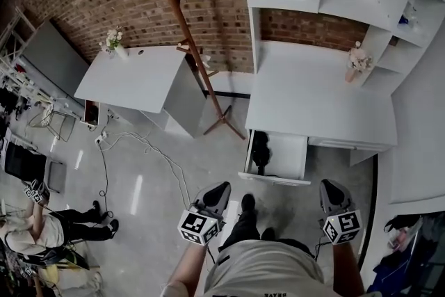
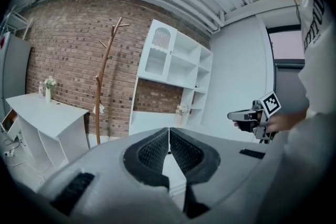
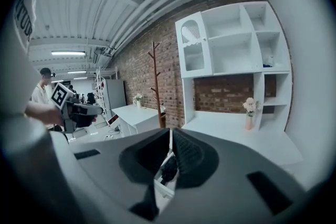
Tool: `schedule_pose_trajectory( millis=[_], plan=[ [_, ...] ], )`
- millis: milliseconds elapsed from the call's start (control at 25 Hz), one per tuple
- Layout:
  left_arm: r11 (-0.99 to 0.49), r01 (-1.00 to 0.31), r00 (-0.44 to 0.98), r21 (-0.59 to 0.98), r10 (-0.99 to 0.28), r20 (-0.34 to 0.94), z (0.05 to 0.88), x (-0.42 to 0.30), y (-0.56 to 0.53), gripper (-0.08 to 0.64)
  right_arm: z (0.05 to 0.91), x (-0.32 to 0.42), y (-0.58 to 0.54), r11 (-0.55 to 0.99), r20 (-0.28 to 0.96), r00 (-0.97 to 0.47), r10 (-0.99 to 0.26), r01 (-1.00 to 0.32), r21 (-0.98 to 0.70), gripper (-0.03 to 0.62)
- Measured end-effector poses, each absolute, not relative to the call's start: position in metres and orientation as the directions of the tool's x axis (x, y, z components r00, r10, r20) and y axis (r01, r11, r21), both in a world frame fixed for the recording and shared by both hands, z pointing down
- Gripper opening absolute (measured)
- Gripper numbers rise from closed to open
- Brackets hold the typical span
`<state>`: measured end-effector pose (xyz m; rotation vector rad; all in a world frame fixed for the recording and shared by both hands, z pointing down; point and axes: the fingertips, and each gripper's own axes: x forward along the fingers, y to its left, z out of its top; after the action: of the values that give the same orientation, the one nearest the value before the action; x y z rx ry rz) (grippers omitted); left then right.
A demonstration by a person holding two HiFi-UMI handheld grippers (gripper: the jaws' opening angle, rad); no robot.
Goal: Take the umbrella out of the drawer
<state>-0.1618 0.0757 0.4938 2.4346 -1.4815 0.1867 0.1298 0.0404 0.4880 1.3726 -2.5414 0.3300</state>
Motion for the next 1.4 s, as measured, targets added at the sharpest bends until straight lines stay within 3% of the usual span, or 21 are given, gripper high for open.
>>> schedule_pose_trajectory(
  millis=[960,1400],
  plan=[
    [-0.66,-0.694,0.719,0.287,-0.627,0.299,0.557,-0.167,-0.075,0.026,0.509,0.075,-0.062,0.368,0.371,-0.392,-0.842,-0.92,-0.137,0.034],
    [-0.605,-0.684,0.73,0.408,-0.569,0.379,0.61,-0.147,-0.088,0.028,0.54,0.078,-0.056,0.323,0.477,-0.353,-0.805,-0.935,-0.146,0.034]
  ],
)
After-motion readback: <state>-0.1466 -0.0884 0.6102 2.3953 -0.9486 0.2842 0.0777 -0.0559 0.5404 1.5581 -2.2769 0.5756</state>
